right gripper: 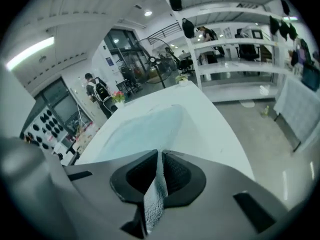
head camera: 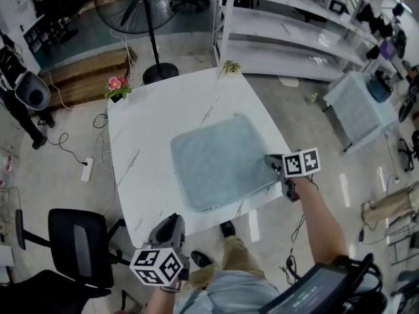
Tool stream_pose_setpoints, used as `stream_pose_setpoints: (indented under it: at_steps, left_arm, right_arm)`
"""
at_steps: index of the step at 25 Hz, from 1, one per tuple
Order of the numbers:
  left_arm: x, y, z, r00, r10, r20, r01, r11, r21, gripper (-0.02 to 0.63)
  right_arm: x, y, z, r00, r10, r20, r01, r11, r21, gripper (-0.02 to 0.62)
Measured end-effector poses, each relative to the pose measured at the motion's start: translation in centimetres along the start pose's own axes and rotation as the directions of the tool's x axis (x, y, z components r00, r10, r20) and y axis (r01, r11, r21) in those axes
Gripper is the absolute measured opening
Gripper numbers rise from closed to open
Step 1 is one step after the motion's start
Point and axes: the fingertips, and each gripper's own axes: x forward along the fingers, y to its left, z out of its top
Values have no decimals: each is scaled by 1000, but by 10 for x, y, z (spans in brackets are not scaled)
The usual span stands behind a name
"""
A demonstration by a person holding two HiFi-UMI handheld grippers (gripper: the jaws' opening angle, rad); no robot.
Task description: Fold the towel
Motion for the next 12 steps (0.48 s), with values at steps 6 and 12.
stream_pose_setpoints:
  at_steps: [6,12]
  left_arm:
    - [-20,-11,16,995,-77,64,74,996,54,35]
    - [-47,-20,21,988,-115,102,106,990,89,35]
  right_arm:
    - [-7,84,39,999,-50,10,51,948,-314,38]
    - [20,184,47,998,-50,-41,15,798,-602,38]
